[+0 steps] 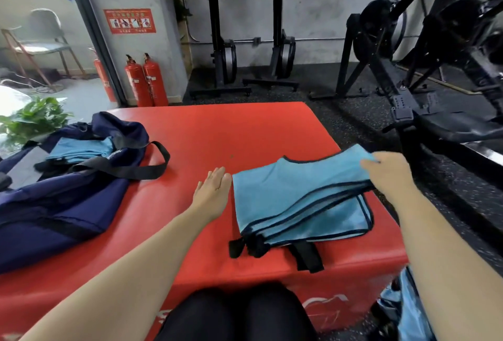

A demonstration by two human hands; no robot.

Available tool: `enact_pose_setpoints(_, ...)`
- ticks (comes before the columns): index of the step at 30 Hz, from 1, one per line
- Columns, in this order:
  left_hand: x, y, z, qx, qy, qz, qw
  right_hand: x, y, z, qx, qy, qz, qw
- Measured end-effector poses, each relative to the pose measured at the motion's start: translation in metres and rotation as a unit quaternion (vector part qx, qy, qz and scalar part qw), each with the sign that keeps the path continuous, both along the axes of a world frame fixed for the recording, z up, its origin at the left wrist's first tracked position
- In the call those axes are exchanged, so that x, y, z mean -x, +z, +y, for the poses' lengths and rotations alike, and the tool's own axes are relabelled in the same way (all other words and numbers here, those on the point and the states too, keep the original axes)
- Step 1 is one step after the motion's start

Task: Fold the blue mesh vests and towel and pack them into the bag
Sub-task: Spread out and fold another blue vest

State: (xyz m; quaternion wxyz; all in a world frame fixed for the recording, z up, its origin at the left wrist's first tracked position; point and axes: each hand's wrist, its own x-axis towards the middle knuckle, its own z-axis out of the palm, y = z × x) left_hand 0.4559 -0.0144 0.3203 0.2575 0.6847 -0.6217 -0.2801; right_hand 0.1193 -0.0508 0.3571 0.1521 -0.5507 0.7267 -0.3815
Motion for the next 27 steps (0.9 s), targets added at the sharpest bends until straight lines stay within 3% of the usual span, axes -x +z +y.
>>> enact_pose_setpoints(4, 0.019, -0.024, -0.002, -0.023, -0.070, -0.100, 0.992, 0.015, -0.047, 0.002, -0.119, -0.012, 0.044, 0.992)
enact_pose_setpoints(12, 0.042, -0.039, -0.005, -0.027, -0.203, -0.303, 0.931, 0.031, -0.060, 0.000, -0.092, -0.003, 0.014, 0.996)
enact_pose_setpoints(15, 0.043, -0.052, 0.001, -0.038, -0.232, -0.352, 0.906, 0.037, -0.070, 0.004, -0.121, -0.007, 0.018, 0.992)
enact_pose_setpoints(20, 0.043, -0.053, -0.002, -0.041, -0.258, -0.394, 0.881, 0.049, -0.081, 0.006, -0.155, -0.015, -0.012, 0.988)
enact_pose_setpoints(25, 0.037, -0.050, -0.006, -0.048, -0.286, -0.400, 0.869, 0.052, -0.075, 0.010, -0.119, -0.027, -0.158, 0.980)
enact_pose_setpoints(27, 0.033, -0.050, -0.006, -0.049, -0.299, -0.412, 0.860, 0.052, -0.079, 0.015, -0.145, -0.027, -0.140, 0.979)
